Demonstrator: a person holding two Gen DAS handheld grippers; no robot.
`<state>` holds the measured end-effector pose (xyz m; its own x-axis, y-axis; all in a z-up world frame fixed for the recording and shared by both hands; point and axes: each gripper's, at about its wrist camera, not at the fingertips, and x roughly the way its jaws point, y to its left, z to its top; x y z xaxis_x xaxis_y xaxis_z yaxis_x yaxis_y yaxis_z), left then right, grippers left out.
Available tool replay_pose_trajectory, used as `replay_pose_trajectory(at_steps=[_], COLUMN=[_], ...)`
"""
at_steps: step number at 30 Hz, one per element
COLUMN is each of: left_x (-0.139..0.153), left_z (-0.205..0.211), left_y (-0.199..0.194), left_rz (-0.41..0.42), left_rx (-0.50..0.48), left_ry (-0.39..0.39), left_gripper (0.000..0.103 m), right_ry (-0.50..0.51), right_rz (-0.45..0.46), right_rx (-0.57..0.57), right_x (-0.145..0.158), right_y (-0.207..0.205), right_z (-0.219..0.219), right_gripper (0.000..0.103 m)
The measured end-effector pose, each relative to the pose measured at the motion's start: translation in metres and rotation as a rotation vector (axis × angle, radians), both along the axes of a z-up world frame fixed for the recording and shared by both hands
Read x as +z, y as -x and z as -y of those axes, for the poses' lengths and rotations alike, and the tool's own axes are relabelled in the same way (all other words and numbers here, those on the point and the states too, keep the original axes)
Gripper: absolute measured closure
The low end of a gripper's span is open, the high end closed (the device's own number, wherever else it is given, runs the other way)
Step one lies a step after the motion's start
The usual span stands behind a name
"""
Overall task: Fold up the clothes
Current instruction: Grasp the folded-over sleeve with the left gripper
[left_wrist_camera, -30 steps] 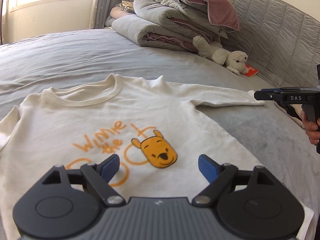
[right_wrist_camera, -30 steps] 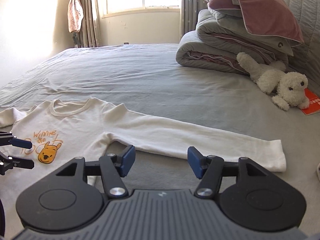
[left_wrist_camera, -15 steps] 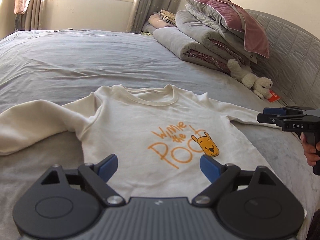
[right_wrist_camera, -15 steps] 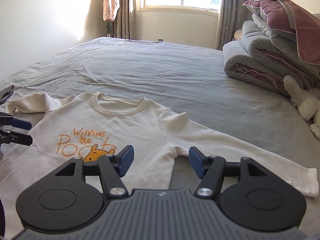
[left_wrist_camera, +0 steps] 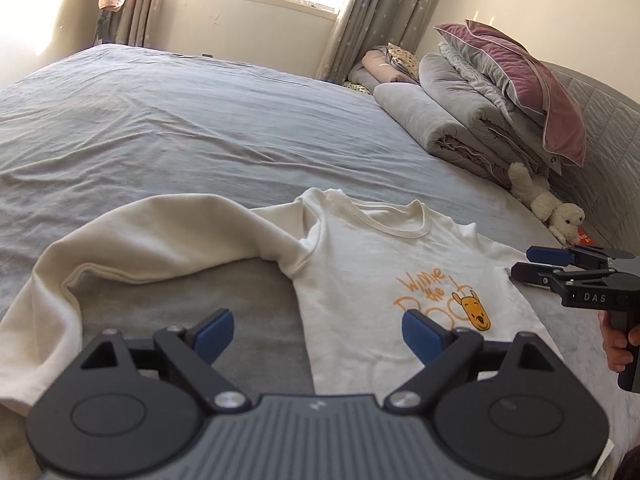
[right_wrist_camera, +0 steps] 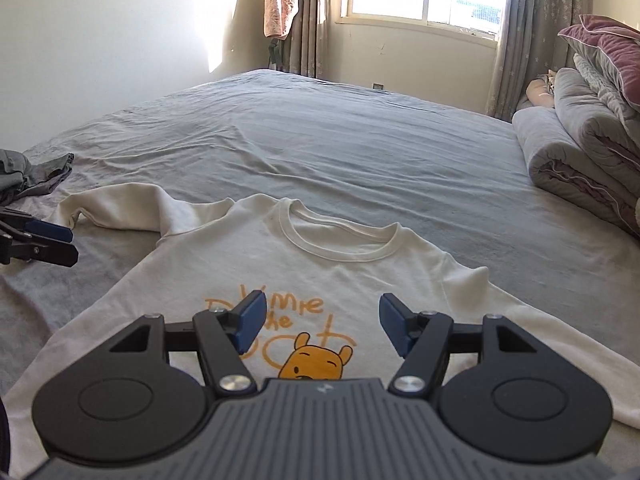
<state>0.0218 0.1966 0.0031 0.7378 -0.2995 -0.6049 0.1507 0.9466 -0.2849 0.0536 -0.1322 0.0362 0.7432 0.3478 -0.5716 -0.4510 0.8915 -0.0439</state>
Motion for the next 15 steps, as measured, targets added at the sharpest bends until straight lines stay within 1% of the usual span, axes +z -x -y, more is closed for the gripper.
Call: replay_pose_trajectory(at_steps=[4,12,15], left_x=[0.0,-0.006,-0.003], left_z=[-0.015,-0.051,-0.065], left_y=[0.002,-0.001,-0.004], left_rz=[-0.024,-0.107,-0.134], left_rx=[0.032,0.126,0.164], left_ry=[-0.002,-0.001,-0.022], left_gripper=[0.011,0.011,0.011], right_ry=[-0.001,0.02,0.03], right_rz=[-0.003,-0.018,-0.023], right_rx=[0.031,0.08,0.095], right_x=[0.001,-0.002,-0.005], right_y=[-0.002,-0.006,-0.01], right_z=[-0.022,-0.06,-0.072], right_gripper=[0.036,0.035,0.035])
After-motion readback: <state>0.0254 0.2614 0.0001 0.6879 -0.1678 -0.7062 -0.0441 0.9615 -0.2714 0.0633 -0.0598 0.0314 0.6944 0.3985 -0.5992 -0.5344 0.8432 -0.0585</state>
